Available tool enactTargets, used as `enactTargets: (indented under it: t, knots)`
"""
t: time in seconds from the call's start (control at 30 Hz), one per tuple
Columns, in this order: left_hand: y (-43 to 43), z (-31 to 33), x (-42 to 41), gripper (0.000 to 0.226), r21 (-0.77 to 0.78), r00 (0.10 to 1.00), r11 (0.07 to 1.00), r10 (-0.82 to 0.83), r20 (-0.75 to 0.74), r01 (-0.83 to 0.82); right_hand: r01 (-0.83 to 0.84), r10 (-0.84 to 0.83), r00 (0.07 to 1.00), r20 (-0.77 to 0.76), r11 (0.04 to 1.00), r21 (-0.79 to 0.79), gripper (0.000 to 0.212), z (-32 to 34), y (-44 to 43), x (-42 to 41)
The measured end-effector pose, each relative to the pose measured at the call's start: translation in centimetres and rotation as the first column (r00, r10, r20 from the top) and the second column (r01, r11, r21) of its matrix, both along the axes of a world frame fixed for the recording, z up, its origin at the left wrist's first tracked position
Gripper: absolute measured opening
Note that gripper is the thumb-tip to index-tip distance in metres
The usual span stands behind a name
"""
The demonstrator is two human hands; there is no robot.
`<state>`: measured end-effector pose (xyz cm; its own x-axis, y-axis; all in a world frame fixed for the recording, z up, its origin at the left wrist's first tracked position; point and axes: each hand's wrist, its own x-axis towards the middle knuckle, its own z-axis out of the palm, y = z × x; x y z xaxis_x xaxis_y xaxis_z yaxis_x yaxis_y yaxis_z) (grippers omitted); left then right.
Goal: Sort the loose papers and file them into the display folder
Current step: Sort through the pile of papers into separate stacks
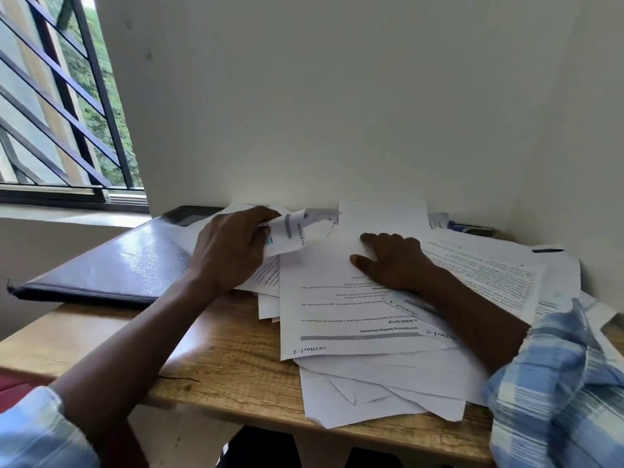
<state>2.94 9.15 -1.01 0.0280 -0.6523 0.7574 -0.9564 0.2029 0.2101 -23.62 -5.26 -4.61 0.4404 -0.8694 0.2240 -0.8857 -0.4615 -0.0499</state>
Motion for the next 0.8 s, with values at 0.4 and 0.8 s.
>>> enactTargets:
  t: [0.4,0.8]
  knots:
    - [-0.4,-1.9,1.5,0.033,0.027,0.985,0.985,0.171,0.022,-0.172,0.104,0.215,0.635,0.742,0.928,-0.358,0.024,1.6,0.6,1.1]
    - [-0.3,-2.4,1.7,0.038,0.318,0.993,0.945,0.099,-0.067,-0.073,-0.096,-0.144,-0.403,0.904,0.989,0.115,0.012,4.3,-0.4,-1.3]
